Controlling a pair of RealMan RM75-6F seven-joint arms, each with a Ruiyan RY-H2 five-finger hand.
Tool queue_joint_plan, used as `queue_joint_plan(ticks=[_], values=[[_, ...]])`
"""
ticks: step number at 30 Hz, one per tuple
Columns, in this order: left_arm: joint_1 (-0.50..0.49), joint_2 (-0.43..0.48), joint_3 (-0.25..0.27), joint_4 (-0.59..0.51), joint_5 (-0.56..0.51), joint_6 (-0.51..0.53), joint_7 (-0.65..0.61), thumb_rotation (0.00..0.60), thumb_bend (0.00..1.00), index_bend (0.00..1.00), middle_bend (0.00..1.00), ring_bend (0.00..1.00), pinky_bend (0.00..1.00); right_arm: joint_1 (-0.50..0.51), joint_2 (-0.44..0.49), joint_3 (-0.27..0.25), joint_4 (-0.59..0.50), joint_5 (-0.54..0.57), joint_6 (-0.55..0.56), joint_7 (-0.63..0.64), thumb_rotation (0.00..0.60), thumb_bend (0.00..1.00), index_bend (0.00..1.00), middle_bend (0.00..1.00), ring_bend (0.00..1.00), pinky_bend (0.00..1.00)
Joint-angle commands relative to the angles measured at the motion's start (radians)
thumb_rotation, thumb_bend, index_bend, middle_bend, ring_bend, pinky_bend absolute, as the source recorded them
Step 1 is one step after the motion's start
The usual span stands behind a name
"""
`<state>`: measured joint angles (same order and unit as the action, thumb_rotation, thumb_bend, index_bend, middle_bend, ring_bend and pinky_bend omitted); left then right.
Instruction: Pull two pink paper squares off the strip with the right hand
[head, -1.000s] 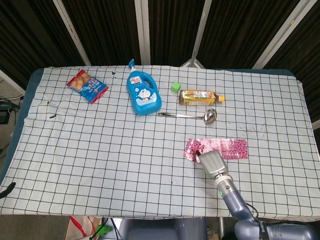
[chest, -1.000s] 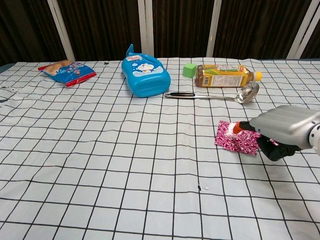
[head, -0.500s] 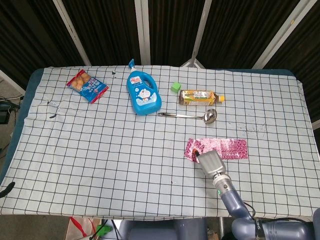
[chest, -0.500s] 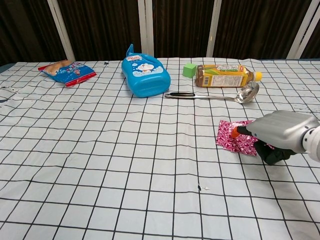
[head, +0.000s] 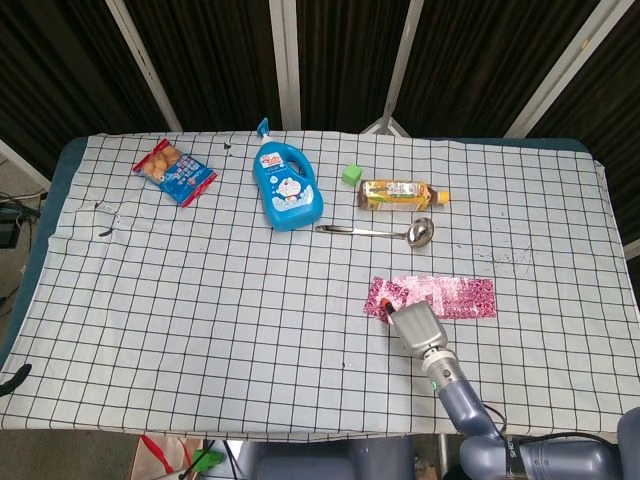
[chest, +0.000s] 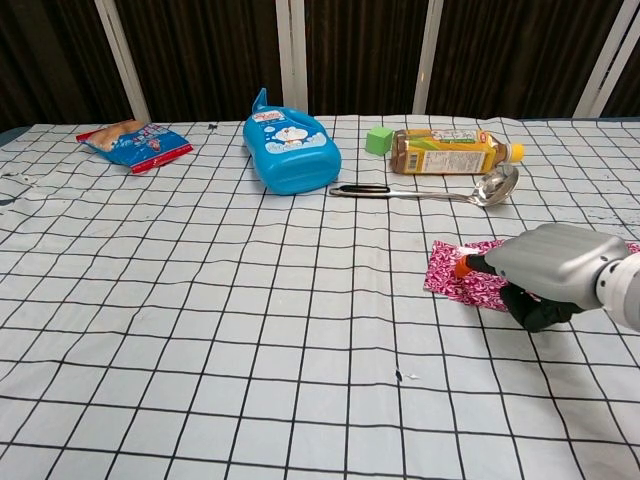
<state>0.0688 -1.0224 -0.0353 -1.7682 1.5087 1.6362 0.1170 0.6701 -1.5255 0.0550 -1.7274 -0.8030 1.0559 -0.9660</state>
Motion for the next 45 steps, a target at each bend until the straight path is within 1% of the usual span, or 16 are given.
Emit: queue_joint_plan(ticks=[1,11,18,34,40,45], values=[[0.0,0.001,0.0,0.0,0.0,0.0,-0.002,0.6,0.28,0.14,0.0,0.0,0.08,0.009,-0.011,-0.001,-0.004,0.004,0.005,-0.007,0.6,0.85,0.17,0.85,0.87,0.69],[0.0,0.009,-0.001,0.004,-0.004,-0.002,-0.024,0.6,0.28,0.14,0.0,0.0,0.08,0.035,-0.055,-0.006,-0.006,0.029,0.031,-0.036,0.6,0.85,0.17,0.85,0.87,0.69],[0.0,0.011,-0.001,0.005,-0.003,-0.001,-0.03,0.6,0.27,0.14,0.0,0.0,0.08,0.062,-0.081,0.0,-0.012,0.048,0.043,-0.061,0.6,0.85,0.17,0.85,0.87,0.69],[0.001,0.018,-0.002,0.009,-0.005,0.001,-0.051,0.6,0.28,0.15,0.0,0.0,0.08,0.114,-0.144,0.007,-0.055,0.061,0.092,-0.12,0.6,0.85,0.17,0.85,0.88,0.69],[0.0,0.018,-0.003,0.011,-0.008,-0.002,-0.052,0.6,0.28,0.15,0.0,0.0,0.08,0.121,-0.135,0.022,-0.081,0.063,0.125,-0.124,0.6,0.85,0.17,0.85,0.88,0.69],[-0.001,0.017,-0.003,0.01,-0.009,-0.005,-0.047,0.6,0.28,0.15,0.0,0.0,0.08,0.107,-0.091,0.021,-0.108,0.054,0.153,-0.102,0.6,0.85,0.17,0.85,0.88,0.7]])
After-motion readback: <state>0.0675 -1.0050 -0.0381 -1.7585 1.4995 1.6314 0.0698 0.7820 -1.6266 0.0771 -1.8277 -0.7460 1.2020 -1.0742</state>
